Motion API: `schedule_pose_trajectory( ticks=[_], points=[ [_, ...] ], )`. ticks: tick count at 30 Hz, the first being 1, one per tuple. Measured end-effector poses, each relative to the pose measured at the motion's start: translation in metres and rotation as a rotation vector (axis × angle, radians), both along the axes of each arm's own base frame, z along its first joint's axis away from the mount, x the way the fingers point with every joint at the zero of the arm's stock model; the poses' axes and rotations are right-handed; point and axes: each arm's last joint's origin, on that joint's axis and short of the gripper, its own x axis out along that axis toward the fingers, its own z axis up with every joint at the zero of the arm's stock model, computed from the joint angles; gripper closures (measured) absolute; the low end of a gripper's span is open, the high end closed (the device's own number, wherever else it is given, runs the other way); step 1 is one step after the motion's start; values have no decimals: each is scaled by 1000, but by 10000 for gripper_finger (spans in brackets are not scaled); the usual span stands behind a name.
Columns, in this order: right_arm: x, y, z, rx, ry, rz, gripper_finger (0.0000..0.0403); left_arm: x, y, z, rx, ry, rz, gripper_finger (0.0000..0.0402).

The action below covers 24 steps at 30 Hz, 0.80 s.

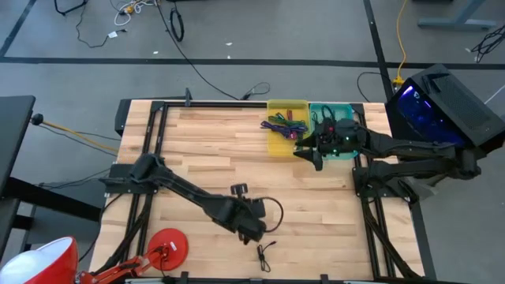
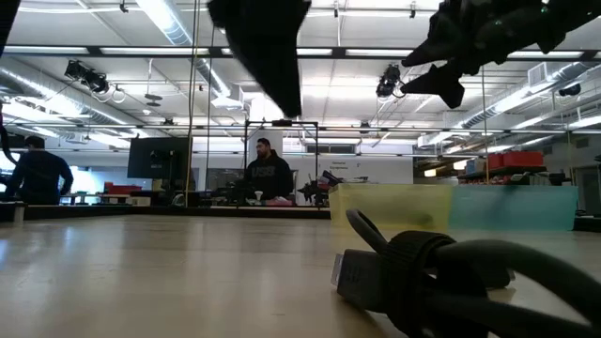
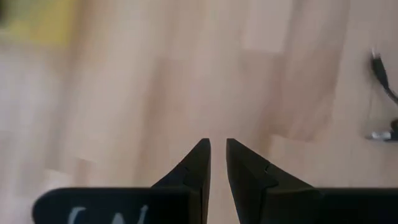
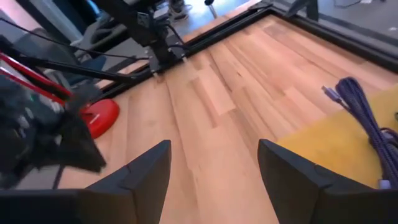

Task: Pick & Place USB Port
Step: Put the black charger cable into the blue bin

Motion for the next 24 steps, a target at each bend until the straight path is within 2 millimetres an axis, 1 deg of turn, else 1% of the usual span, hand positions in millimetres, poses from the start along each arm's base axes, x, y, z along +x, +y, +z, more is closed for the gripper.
schedule_pose_trajectory(
  ticks=[2, 5, 8, 12, 15, 17, 24],
  points=[
    [1, 6, 0, -15, 3, -4, 163, 4, -8, -17, -38, 30, 4, 346],
    [3, 12, 1, -30, -5, 2, 163, 11, -21, -34, -120, 21, -10, 346],
    [4, 15, 2, -43, -8, -9, 163, 16, -32, -41, -228, 2, -39, 346],
    [4, 16, 2, -58, -8, -38, 163, 20, -37, -40, -360, -4, -38, 346],
    [4, 15, 1, -63, -3, -56, 163, 21, -40, -39, -433, 0, -55, 346],
    [4, 15, 1, -56, -4, -61, 163, 22, -41, -37, -481, -1, -35, 346],
    [4, 15, 2, -44, -7, -65, 163, 22, -43, -37, -541, 4, 9, 344]
  ],
)
